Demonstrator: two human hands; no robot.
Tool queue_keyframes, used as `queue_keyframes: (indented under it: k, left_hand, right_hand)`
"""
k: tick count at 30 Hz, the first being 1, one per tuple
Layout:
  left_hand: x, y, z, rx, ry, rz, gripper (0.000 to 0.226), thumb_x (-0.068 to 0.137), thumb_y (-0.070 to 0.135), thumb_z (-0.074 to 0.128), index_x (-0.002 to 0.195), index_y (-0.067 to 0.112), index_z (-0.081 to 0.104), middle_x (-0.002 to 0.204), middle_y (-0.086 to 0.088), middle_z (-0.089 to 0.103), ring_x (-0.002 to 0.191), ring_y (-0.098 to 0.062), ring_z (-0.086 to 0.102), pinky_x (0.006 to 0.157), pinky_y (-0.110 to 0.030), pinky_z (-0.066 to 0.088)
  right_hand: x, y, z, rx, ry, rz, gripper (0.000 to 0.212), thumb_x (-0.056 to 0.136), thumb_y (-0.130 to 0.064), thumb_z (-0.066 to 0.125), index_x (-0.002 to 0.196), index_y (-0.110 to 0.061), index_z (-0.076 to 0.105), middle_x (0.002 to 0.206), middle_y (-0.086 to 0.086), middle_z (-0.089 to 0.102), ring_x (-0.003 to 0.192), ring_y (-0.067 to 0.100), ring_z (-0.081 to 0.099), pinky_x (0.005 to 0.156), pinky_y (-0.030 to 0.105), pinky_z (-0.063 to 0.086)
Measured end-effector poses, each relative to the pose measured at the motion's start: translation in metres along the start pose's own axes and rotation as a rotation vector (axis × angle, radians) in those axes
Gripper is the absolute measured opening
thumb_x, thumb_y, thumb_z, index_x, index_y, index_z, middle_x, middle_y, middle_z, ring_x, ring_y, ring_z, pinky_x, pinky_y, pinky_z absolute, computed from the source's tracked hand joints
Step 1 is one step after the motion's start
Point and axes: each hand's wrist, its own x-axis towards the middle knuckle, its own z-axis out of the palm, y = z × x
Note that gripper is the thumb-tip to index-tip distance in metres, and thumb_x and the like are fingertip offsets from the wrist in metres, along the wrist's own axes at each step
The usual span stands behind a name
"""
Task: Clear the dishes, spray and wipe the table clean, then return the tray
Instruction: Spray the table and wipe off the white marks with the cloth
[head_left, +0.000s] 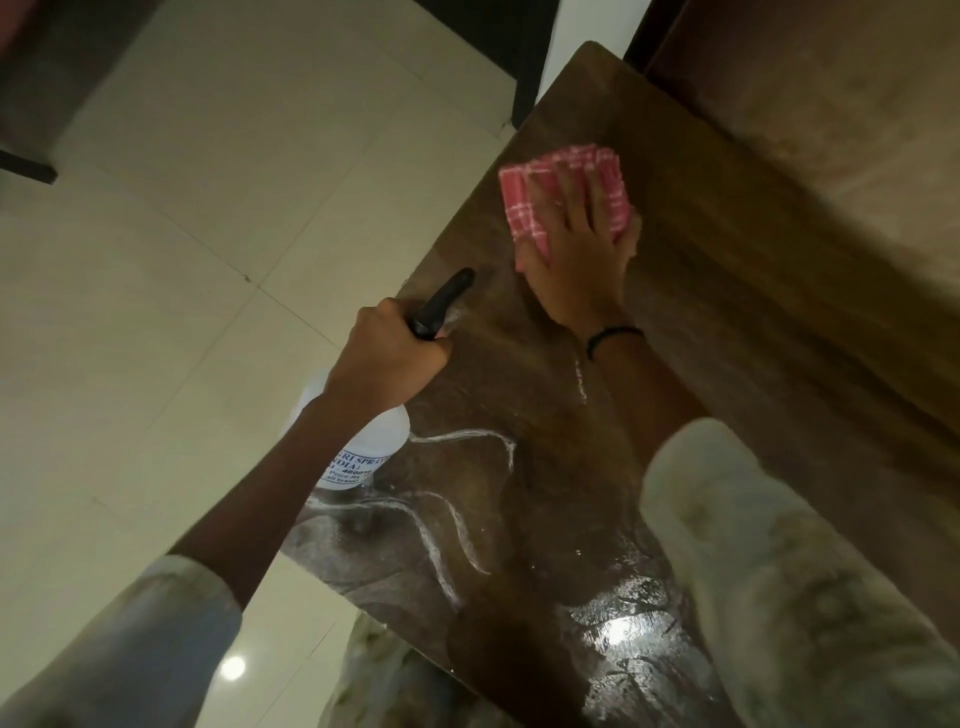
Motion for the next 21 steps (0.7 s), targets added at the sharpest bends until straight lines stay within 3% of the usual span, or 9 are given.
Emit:
queue_keyframes:
  k: [4,9,14,17,21]
  left_hand:
    - [-0.007,-0.008,0.004,0.024,-0.007,0.021,0.007,0.081,0.014,0.064,0.083,0.007,0.063,0.056,-0.007,0.052,0.044,-0.019,0.046,0.046,-0.025,0.033]
    - [-0.020,-0.010,0.011,0.051,-0.005,0.036,0.009,0.080,0.012,0.064,0.084,0.005,0.066,0.063,-0.018,0.060,0.051,-0.028,0.052,0.050,-0.029,0.037]
    - [-0.034,-0.008,0.019,0.043,-0.053,0.052,0.017,0.083,0.011,0.063,0.067,0.007,0.057,0.051,-0.008,0.048,0.049,-0.021,0.046,0.050,-0.025,0.036]
    - [-0.042,-0.010,0.024,0.045,-0.075,0.056,0.015,0.083,0.009,0.061,0.073,-0.002,0.059,0.051,-0.008,0.044,0.048,-0.020,0.042,0.041,-0.013,0.032]
    - [-0.052,-0.016,0.035,0.022,-0.113,0.042,0.016,0.083,0.013,0.062,0.082,-0.003,0.060,0.056,-0.015,0.050,0.047,-0.023,0.046,0.045,-0.026,0.038]
  right_hand:
    - [-0.014,-0.047,0.014,0.053,0.115,-0.183,0.052,0.087,-0.038,0.055,0.136,-0.021,0.051,0.145,0.008,0.047,0.137,0.032,0.037,0.114,0.051,-0.004]
    - [-0.072,-0.036,0.005,0.111,-0.003,-0.328,0.050,0.093,-0.046,0.043,0.140,-0.029,0.044,0.150,0.000,0.040,0.142,0.023,0.029,0.113,0.058,0.012]
    - [-0.078,0.028,-0.006,-0.016,-0.065,-0.117,0.058,0.093,-0.054,0.030,0.146,-0.030,0.032,0.155,0.001,0.029,0.145,0.025,0.019,0.113,0.059,0.010]
    - [-0.093,0.042,-0.006,-0.005,-0.067,0.039,0.060,0.092,-0.052,0.029,0.148,-0.032,0.026,0.158,-0.001,0.022,0.147,0.023,0.013,0.111,0.060,0.007]
    - [-0.136,0.029,-0.004,0.007,-0.115,0.003,0.058,0.095,-0.052,0.027,0.149,-0.032,0.025,0.158,0.001,0.022,0.147,0.025,0.012,0.111,0.064,0.009]
